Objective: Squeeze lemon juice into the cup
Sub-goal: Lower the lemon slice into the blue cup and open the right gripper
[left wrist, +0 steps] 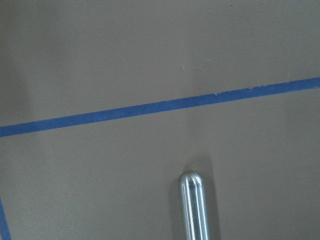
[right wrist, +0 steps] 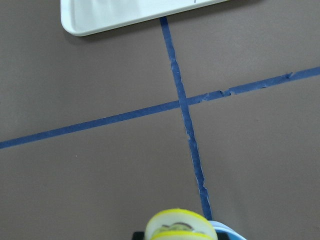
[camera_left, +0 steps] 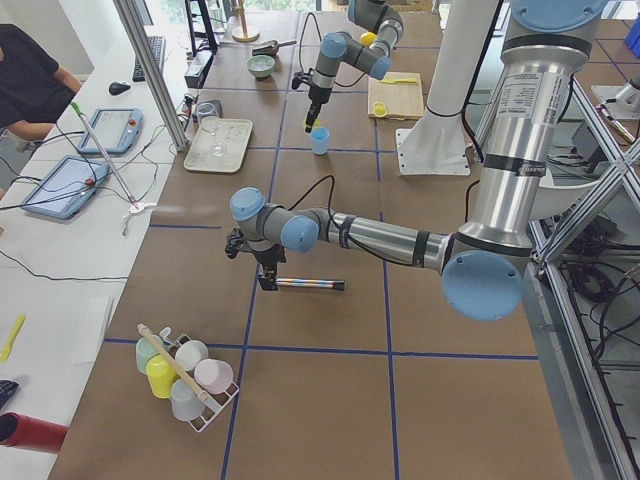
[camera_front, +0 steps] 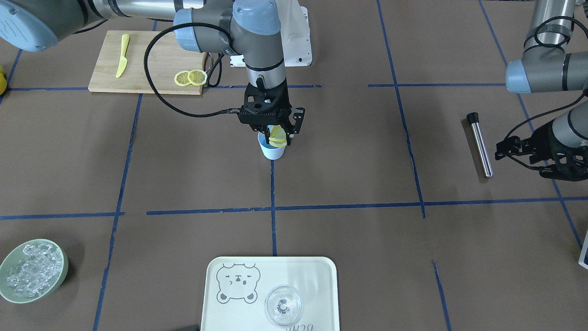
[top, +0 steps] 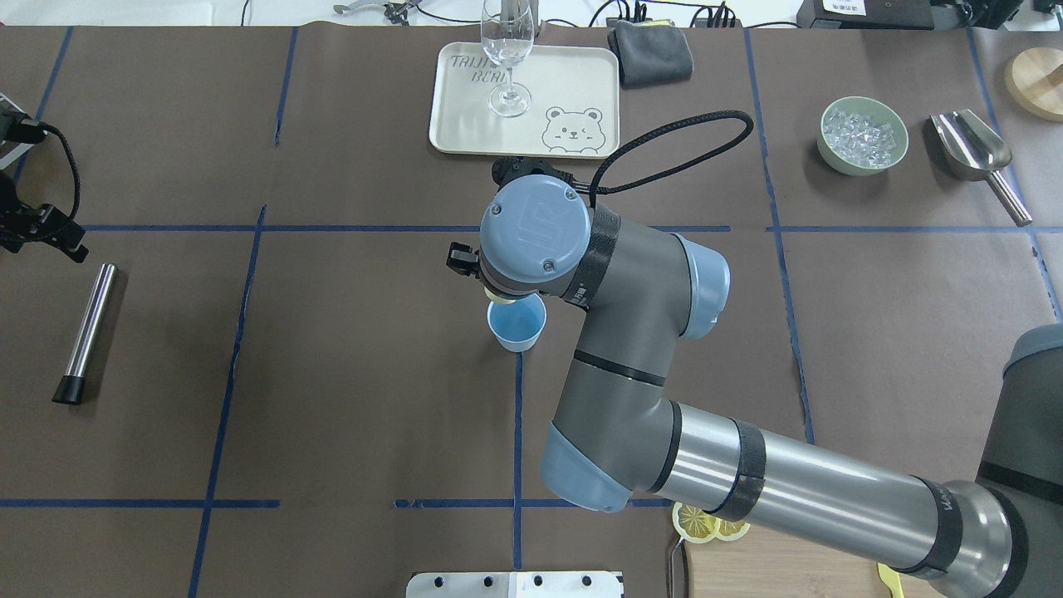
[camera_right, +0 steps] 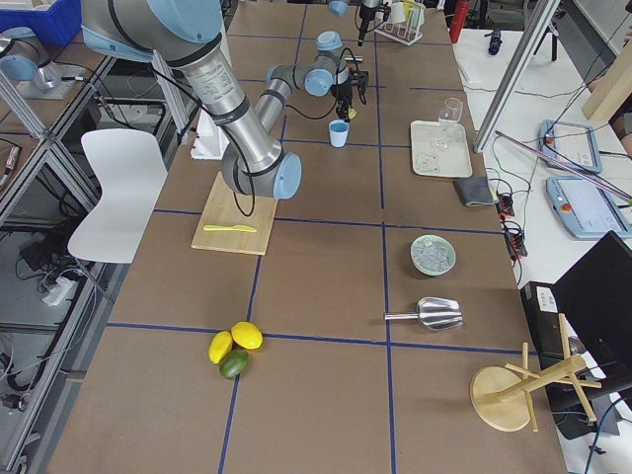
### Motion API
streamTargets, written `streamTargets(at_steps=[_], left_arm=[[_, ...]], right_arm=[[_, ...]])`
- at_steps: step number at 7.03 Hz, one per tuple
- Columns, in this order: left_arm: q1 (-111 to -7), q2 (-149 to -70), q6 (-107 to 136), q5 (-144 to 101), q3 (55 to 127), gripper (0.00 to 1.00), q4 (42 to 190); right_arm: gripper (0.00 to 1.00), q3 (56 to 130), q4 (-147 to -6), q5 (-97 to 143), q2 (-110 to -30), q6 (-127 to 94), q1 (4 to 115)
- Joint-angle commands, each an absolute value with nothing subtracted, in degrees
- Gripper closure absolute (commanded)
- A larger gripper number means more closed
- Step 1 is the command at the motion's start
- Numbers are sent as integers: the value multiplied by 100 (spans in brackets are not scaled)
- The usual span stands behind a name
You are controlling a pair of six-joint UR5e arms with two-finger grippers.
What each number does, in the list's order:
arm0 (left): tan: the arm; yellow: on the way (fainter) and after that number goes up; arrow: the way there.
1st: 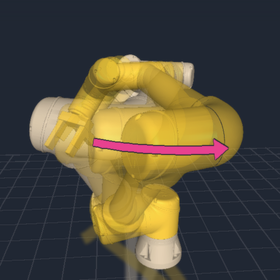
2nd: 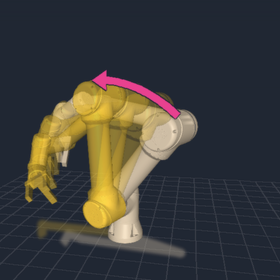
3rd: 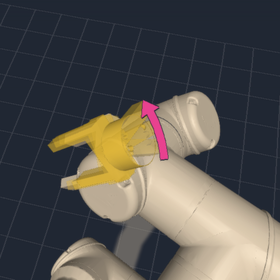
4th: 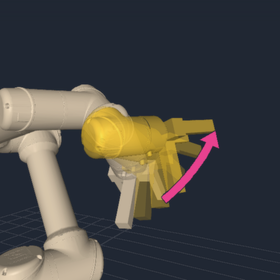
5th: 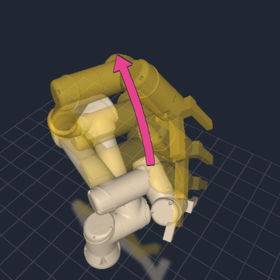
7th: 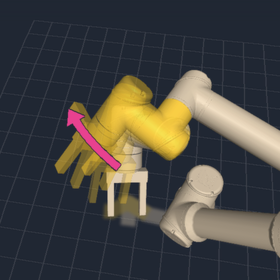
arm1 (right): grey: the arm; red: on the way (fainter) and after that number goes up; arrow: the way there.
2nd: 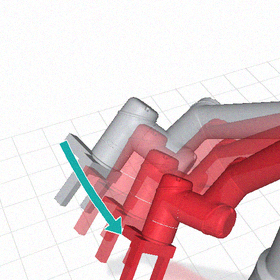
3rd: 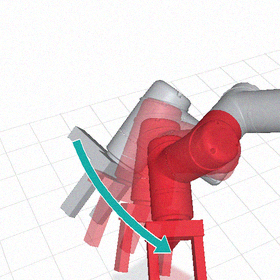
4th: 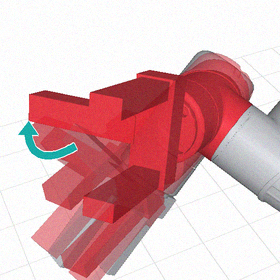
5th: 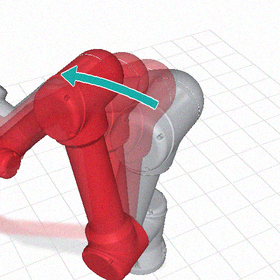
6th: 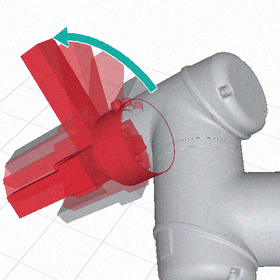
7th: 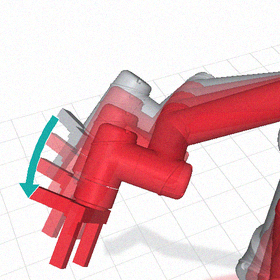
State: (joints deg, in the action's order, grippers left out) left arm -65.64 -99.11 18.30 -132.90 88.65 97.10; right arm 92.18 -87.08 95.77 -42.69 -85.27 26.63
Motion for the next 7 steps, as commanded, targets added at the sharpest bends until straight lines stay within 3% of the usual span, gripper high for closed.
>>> streamTargets(at_steps=[1, 4, 5, 6, 7], left_arm=[[-6557, -9905, 1846, -13289, 8859, 0, 9729], [-6557, -9905, 1837, -13298, 8868, 0, 9729], [-6557, -9905, 1846, -13298, 8868, 0, 9729], [-6557, -9905, 1837, -13298, 8868, 0, 9729], [-6557, -9905, 1837, -13298, 8868, 0, 9729]], right_arm=[[45, 9333, -9024, 9852, -4289, -8525, 2663], [42, 9352, -9097, 9905, -4333, -8517, 2663], [17, 9352, -9097, 9905, -4350, -8517, 2663], [2, 9352, -9097, 9905, -4359, -8517, 2663], [1, 9360, -9097, 9923, -4359, -8517, 2663]])
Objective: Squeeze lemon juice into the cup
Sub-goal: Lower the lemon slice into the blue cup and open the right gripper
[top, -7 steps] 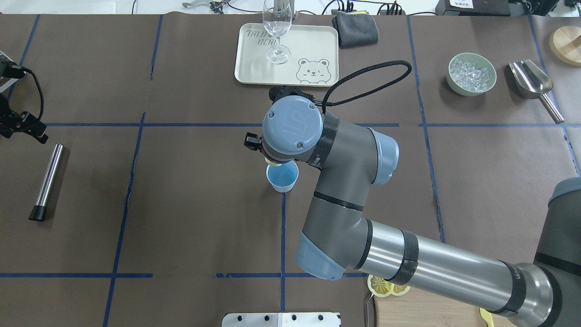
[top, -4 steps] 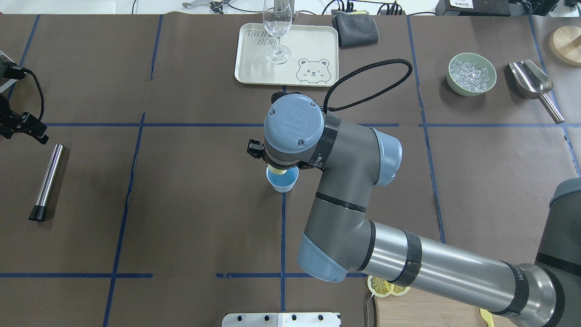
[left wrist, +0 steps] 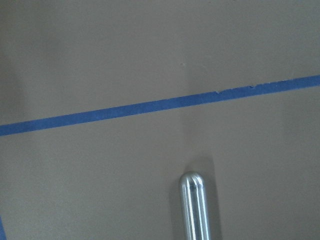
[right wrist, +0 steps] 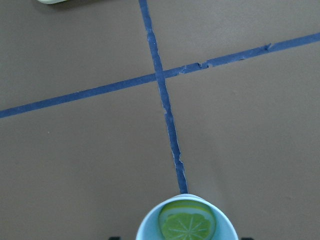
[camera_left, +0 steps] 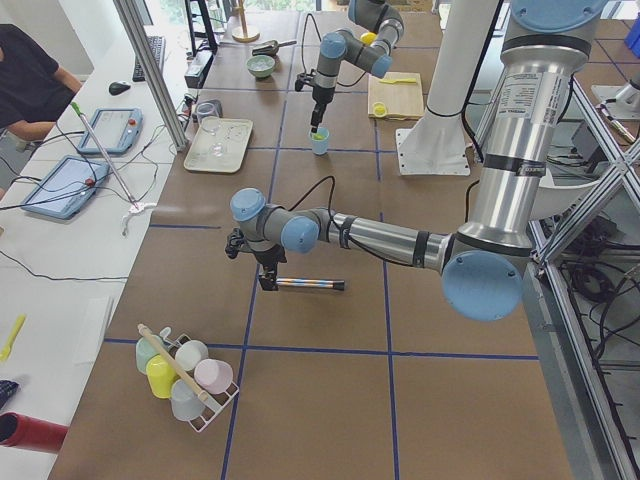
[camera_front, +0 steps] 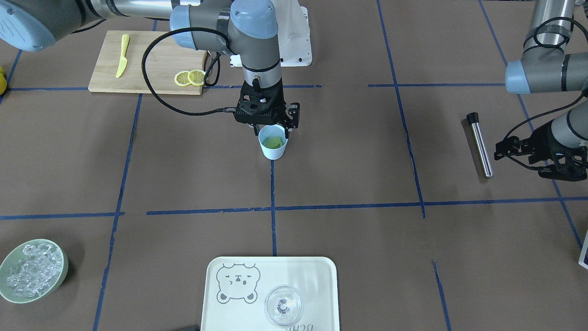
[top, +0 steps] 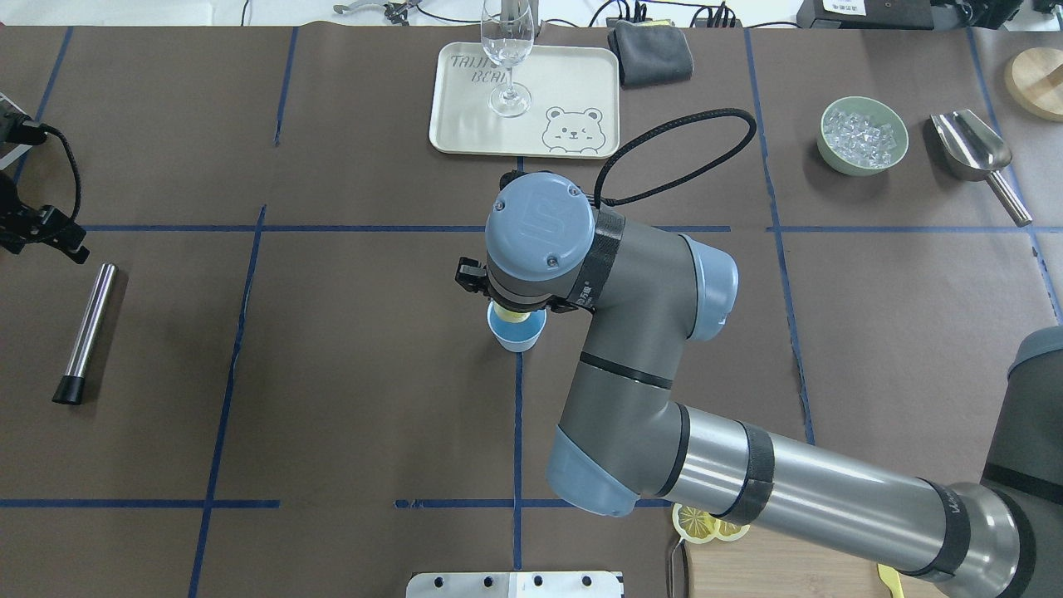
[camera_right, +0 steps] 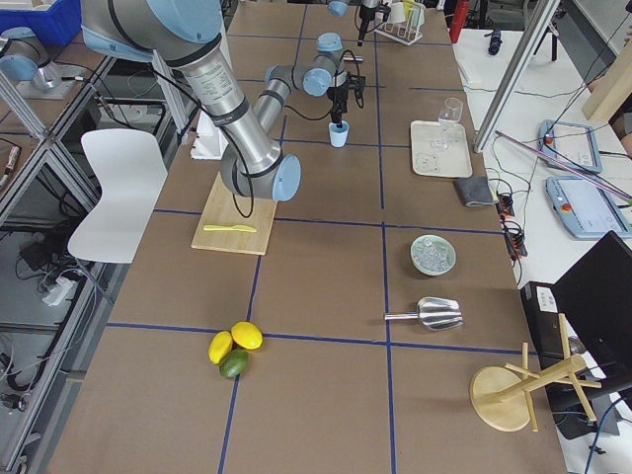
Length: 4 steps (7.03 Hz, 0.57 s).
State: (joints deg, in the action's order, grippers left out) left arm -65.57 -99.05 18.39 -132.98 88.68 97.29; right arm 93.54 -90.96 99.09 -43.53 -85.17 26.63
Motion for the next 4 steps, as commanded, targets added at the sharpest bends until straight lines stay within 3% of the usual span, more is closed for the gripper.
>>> streamTargets(at_steps=[1, 4], left_arm=[[-6557, -9905, 1837, -13289, 8868, 0, 9729], [-6321, -9949, 2308, -13298, 8754, 0, 9896]], right_arm=[[0, 9360, -9105, 9966, -4377, -8517, 2663], [0, 9701, -9761, 10195, -4491, -8063, 2969]])
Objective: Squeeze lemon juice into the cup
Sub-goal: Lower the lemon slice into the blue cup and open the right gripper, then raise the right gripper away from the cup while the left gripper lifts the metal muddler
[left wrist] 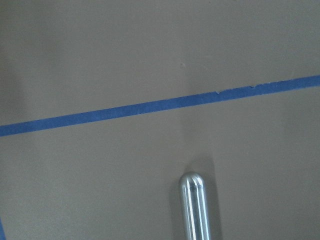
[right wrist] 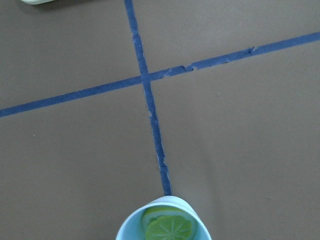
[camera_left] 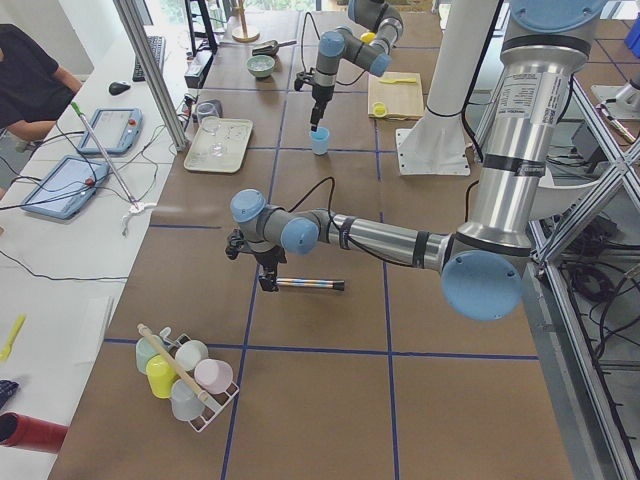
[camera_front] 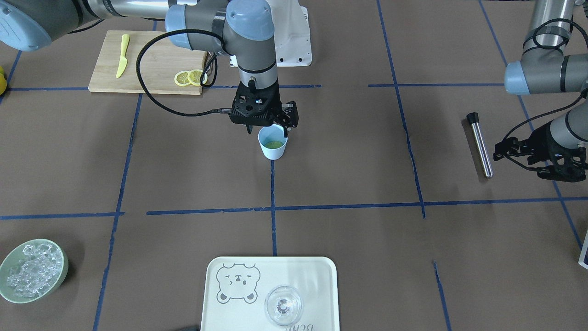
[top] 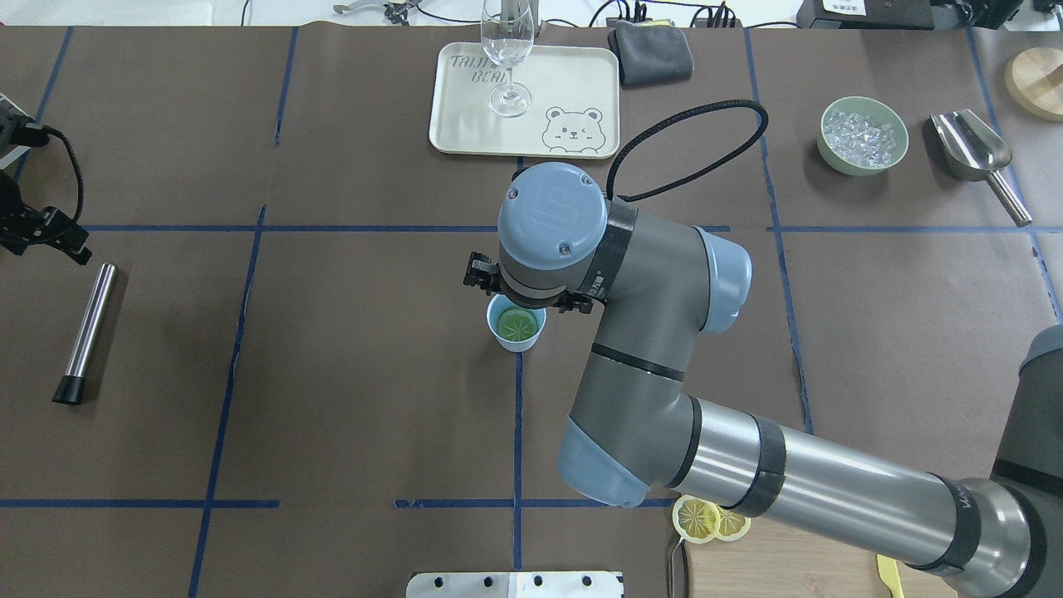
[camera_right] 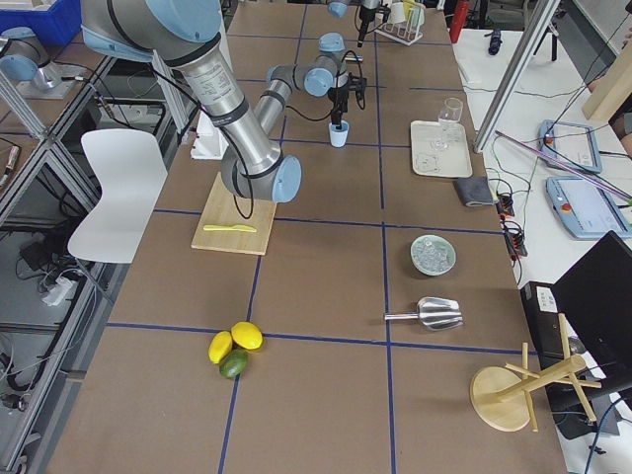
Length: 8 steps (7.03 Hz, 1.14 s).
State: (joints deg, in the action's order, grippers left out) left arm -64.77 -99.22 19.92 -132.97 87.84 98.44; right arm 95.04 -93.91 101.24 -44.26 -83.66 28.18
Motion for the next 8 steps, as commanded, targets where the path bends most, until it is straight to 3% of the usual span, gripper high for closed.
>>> streamTargets(at_steps=[1, 4, 8], left_arm=[[-6076, -9967, 2546, -13298, 8745, 0, 9957], [-6003, -9967, 2628, -13289, 8315, 0, 10353], [-5916, -9967, 2628, -13289, 8209, 0, 10362]], right_arm=[[0, 9912, -9921, 10213, -4674, -7694, 3153], [0, 10852, -9940, 11088, -5789, -6447, 4188], [0, 10907, -9888, 11670, -6126, -5485, 4982]])
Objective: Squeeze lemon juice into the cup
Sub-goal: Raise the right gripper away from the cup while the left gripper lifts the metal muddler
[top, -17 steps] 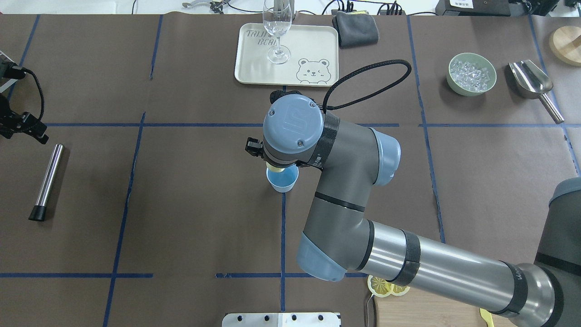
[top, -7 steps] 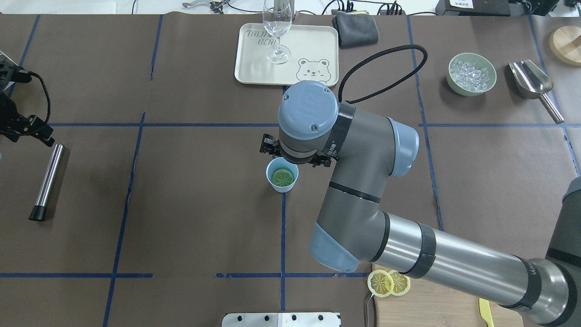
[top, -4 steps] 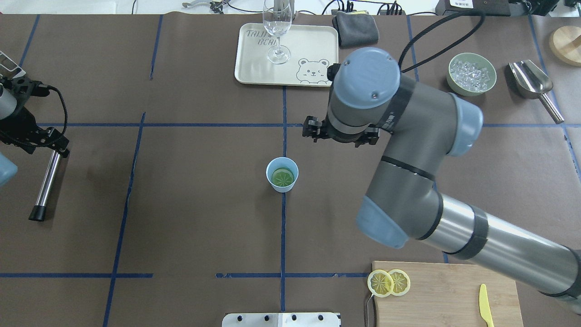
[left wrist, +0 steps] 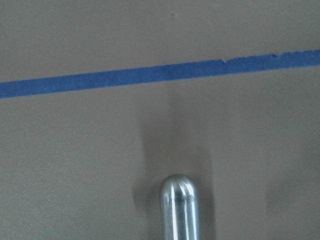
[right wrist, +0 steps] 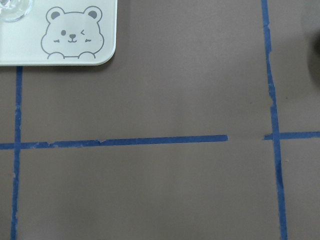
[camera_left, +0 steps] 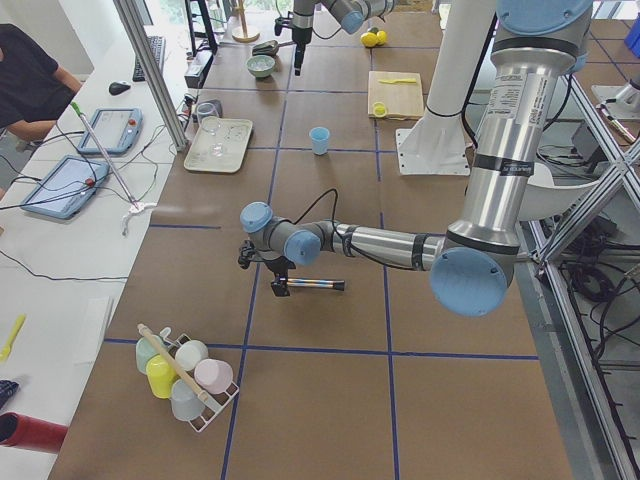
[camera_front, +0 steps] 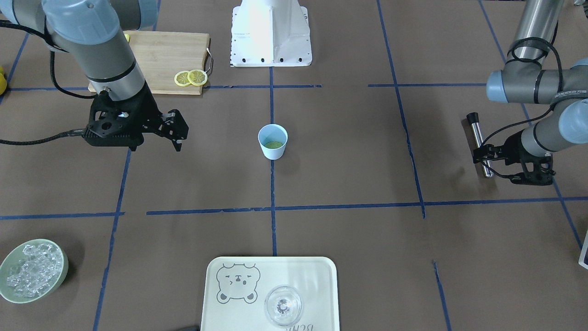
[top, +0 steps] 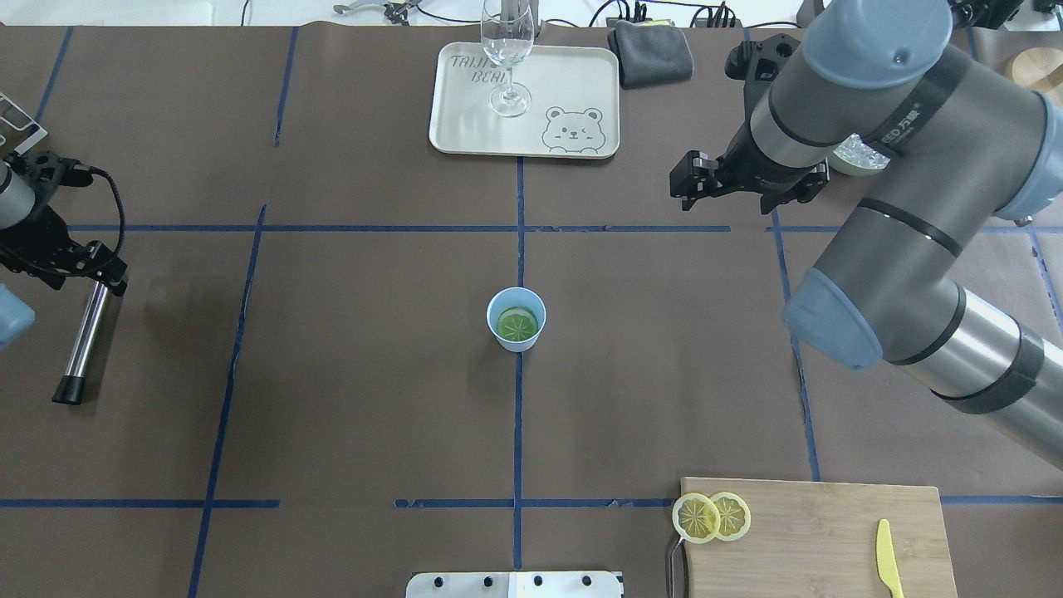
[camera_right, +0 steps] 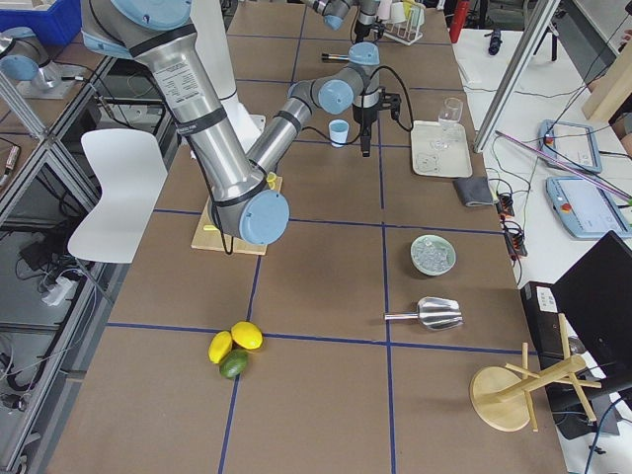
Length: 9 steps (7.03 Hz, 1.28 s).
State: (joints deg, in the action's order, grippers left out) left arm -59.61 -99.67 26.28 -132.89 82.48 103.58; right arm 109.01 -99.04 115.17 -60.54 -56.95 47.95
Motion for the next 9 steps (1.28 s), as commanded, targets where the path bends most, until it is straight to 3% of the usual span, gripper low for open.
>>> streamTargets(at_steps=[1, 3, 4, 6, 7, 8, 9], left_arm=[[-5889, -9967, 2637, -13289, 8209, 0, 10362], [-5880, -9967, 2628, -13289, 8191, 0, 10362], [-5862, -9967, 2637, -13289, 8191, 11, 10371], [-5862, -9967, 2628, -13289, 8191, 67, 10362], [-5862, -9967, 2637, -13289, 8200, 87, 10354], [-5862, -9967, 2628, -13280, 8209, 100, 10354], [-5862, -9967, 2628, -13280, 8261, 100, 10345]], right_arm=[[0, 10907, -9896, 11785, -6135, -5484, 5070], [0, 10916, -9896, 11786, -6135, -5476, 5106], [0, 10933, -9896, 11786, -6143, -5476, 5106], [0, 10934, -9888, 11786, -6179, -5476, 5106], [0, 10934, -9888, 11786, -6179, -5476, 5115], [0, 10934, -9888, 11786, -6187, -5476, 5115], [0, 10934, -9888, 11786, -6196, -5476, 5124]])
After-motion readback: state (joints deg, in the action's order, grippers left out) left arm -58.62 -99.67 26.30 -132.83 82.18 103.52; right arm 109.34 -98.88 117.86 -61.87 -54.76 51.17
